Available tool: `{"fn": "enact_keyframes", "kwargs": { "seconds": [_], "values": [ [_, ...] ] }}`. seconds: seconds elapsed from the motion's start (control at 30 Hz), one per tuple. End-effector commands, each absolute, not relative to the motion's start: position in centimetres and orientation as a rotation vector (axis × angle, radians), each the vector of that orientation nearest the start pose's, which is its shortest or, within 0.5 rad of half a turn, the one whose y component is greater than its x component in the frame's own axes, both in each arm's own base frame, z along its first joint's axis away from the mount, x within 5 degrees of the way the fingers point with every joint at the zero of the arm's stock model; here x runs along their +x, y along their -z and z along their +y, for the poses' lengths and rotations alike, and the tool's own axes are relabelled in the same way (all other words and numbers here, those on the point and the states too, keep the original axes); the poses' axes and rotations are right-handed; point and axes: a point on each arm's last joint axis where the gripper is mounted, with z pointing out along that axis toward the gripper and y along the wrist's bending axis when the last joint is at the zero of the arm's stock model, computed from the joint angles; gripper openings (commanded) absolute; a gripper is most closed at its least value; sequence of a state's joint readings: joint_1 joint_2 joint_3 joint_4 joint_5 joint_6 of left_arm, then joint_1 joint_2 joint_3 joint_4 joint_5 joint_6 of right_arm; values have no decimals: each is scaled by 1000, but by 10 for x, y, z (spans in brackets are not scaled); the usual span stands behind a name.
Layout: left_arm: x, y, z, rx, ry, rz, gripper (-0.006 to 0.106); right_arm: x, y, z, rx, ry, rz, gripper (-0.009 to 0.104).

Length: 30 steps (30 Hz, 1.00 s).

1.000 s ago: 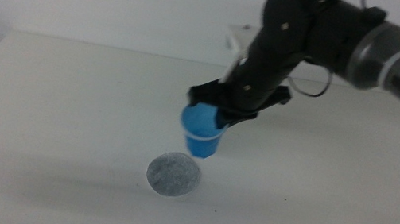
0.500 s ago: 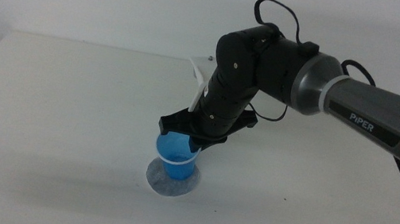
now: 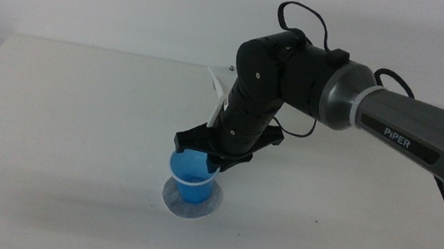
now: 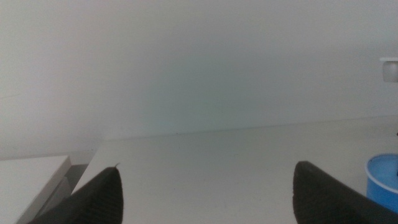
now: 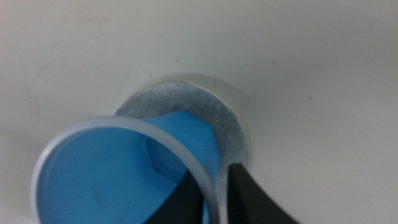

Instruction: Place an empty cup on a cup mat.

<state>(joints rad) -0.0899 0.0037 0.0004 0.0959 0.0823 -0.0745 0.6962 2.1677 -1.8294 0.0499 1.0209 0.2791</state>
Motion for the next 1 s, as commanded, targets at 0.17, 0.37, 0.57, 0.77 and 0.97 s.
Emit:
{"fn": "enact_keyframes", "kwargs": {
  "seconds": [0.17, 0.37, 0.57, 0.77, 0.97],
  "values": [
    [56, -207, -4, 74, 57, 1553, 94, 350, -226, 302, -586, -275, 2779, 44],
    [56, -207, -4, 74, 57, 1553, 94, 332, -303, 248, -547, -408, 2500, 90],
    [56, -207, -4, 74, 57, 1553, 94, 276, -345, 136, -355, -361, 2296, 93],
    [56, -207, -4, 74, 57, 1553, 94, 203, -332, 51, -107, -261, 2080, 93],
    [56, -207, -4, 74, 57, 1553, 94, 145, -305, 18, -103, -99, 1968, 93]
  ]
}}
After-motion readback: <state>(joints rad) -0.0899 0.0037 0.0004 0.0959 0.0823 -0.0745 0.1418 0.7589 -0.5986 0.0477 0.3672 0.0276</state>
